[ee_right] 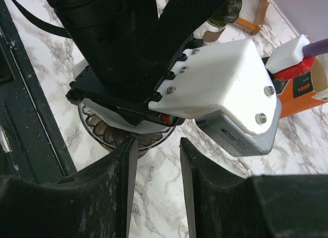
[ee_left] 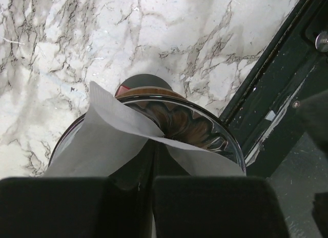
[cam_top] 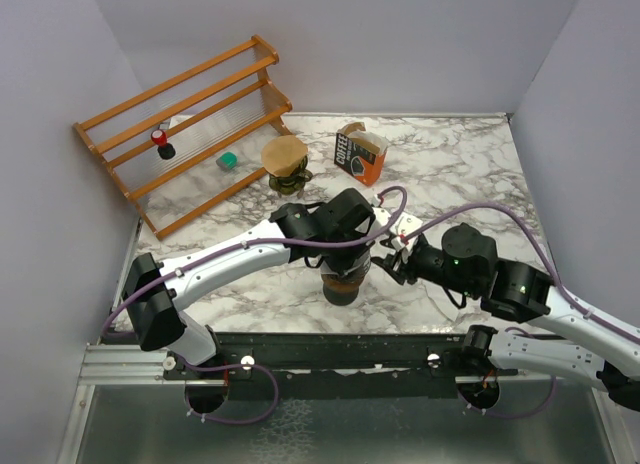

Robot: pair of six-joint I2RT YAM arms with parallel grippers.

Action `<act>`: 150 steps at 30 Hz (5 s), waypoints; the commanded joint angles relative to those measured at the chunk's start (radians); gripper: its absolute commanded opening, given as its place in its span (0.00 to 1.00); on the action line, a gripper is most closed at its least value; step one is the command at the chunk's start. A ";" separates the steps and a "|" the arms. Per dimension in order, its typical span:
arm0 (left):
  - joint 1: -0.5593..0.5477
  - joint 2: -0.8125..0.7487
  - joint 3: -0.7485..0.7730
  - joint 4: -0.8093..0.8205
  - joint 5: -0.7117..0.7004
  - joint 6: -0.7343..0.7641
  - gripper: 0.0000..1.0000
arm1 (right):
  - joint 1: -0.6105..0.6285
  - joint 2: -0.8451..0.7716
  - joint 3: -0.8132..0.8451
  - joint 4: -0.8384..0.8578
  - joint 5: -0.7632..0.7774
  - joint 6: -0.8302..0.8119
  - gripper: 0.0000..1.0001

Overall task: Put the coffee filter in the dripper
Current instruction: Place the coffee filter in the coffee dripper.

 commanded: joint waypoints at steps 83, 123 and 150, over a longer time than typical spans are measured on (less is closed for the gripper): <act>-0.012 -0.086 -0.065 0.071 -0.073 -0.026 0.34 | 0.006 0.022 -0.093 0.207 -0.045 0.066 0.43; -0.012 -0.062 -0.173 0.138 -0.040 -0.054 0.37 | 0.006 -0.014 -0.080 0.180 -0.039 0.077 0.48; -0.012 -0.054 -0.070 0.099 0.004 -0.032 0.00 | 0.006 0.002 -0.071 0.185 -0.044 0.076 0.49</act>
